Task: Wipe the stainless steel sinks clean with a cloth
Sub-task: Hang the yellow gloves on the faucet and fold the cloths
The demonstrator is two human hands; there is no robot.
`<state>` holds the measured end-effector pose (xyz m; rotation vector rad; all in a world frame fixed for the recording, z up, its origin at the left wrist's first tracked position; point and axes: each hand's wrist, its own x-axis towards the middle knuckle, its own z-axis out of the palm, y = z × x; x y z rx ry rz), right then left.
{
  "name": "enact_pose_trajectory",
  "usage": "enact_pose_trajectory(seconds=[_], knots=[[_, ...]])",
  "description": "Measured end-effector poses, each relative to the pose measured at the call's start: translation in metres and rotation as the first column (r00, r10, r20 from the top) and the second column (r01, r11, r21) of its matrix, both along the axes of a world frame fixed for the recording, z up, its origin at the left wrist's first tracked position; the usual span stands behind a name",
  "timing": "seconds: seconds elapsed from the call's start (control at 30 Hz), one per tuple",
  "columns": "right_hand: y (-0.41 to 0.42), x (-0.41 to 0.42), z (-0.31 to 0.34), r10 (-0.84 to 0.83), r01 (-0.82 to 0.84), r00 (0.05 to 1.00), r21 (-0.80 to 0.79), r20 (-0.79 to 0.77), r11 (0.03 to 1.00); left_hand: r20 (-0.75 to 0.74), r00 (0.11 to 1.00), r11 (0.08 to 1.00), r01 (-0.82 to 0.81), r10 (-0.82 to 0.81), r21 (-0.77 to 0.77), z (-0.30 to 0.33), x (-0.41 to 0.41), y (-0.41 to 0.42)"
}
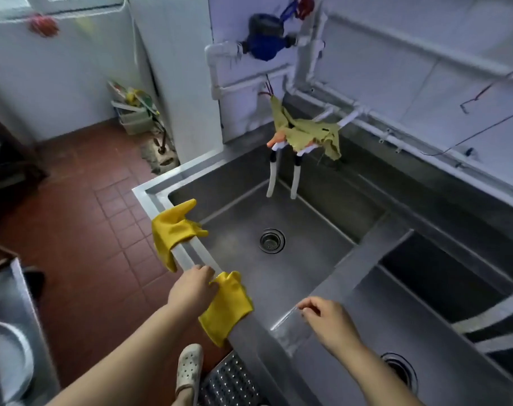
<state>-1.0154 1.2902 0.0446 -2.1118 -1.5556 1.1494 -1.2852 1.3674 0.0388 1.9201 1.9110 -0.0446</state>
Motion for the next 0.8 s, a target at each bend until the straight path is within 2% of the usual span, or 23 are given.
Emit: enact_pose_trajectory(seconds=[0.1, 0.2, 0.23, 0.3, 0.37, 0.4, 0.6, 0.7, 0.8], knots=[[0.015, -0.005, -0.004, -0.073, 0.074, 0.996, -0.029, 0.051, 0.997, -0.020, 0.999, 0.998, 0.039, -0.040, -0.047, -0.016, -0.002, 0.024], [0.030, -0.029, -0.007, -0.145, 0.150, 0.986, -0.064, 0.080, 0.987, -0.029, 0.985, 0.985, 0.168, -0.169, -0.036, -0.022, -0.003, 0.042], [0.038, -0.040, -0.008, -0.158, 0.164, 0.984, -0.076, 0.081, 0.983, 0.014, 0.980, 0.980, 0.200, -0.200, -0.023, -0.022, -0.004, 0.047], [0.058, -0.063, -0.012, -0.156, 0.163, 0.985, -0.103, 0.078, 0.981, 0.227, 0.952, 0.974, 0.221, -0.204, -0.050, -0.020, -0.008, 0.050], [0.081, -0.084, -0.018, -0.142, 0.151, 0.987, -0.121, 0.078, 0.981, 0.414, 0.890, 0.961, 0.256, -0.193, -0.102, -0.015, -0.015, 0.053], [0.092, -0.095, -0.021, -0.136, 0.145, 0.988, -0.127, 0.078, 0.981, 0.463, 0.862, 0.952, 0.286, -0.207, -0.106, -0.013, -0.022, 0.057], [0.149, -0.147, -0.035, -0.206, 0.207, 0.978, -0.064, 0.020, 0.976, 0.438, 0.811, 0.917, 0.387, -0.389, 0.098, 0.010, -0.070, 0.102], [0.164, -0.160, -0.041, -0.249, 0.249, 0.969, -0.041, -0.001, 0.968, 0.431, 0.811, 0.919, 0.356, -0.395, 0.172, 0.021, -0.089, 0.131], [0.171, -0.167, -0.045, -0.263, 0.263, 0.965, -0.035, -0.005, 0.964, 0.469, 0.860, 0.979, 0.155, -0.201, 0.136, 0.017, -0.115, 0.160]])
